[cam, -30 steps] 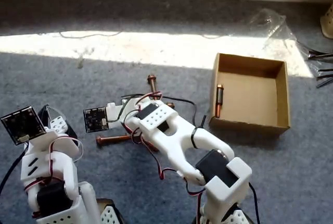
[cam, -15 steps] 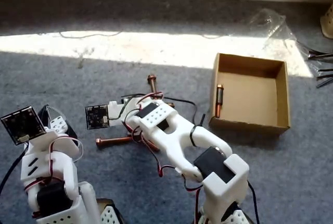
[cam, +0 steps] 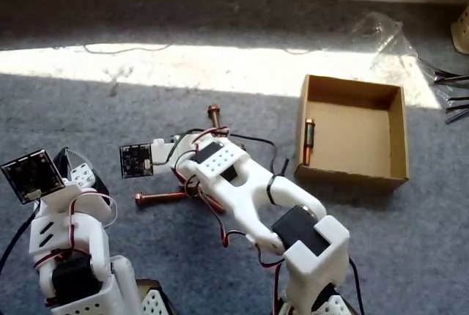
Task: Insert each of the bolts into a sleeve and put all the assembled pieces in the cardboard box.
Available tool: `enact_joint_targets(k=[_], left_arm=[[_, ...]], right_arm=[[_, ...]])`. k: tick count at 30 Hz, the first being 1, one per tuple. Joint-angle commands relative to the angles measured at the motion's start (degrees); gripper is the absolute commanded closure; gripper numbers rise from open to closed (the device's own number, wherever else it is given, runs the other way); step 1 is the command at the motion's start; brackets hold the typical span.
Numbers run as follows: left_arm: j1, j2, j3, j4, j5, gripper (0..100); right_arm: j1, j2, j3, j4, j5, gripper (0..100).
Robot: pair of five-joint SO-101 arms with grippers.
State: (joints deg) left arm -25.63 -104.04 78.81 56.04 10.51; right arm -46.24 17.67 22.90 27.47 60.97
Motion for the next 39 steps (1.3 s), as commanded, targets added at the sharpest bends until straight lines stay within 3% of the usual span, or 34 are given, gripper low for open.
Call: enact_joint_targets(k=[1,10,22,29,39], left_arm=[[-0.3,-0.4,1.0,-2.5,0.0,99],[-0.6,-0.4,5.2,-8.5,0.0,99],[-0.3,-0.4,5.2,-8.5,0.0,99],[-0.3,-0.4,5.3,-8.5,0.0,99],[-0.2,-0.4,5.3,-8.4,0.0,99]], right_arm=[[0.6,0.1,-0.3,-0.1,-0.5,99.4],[1.9,-9.7,-0.1,0.0,-1.1,99.4],[6.2,-27.5,0.4,0.9,-21.9,99.4],[8.3,-33.9,0.0,13.4,-39.8,99.4],[15.4,-35.0,-0.3,26.6,-58.0,99.4]])
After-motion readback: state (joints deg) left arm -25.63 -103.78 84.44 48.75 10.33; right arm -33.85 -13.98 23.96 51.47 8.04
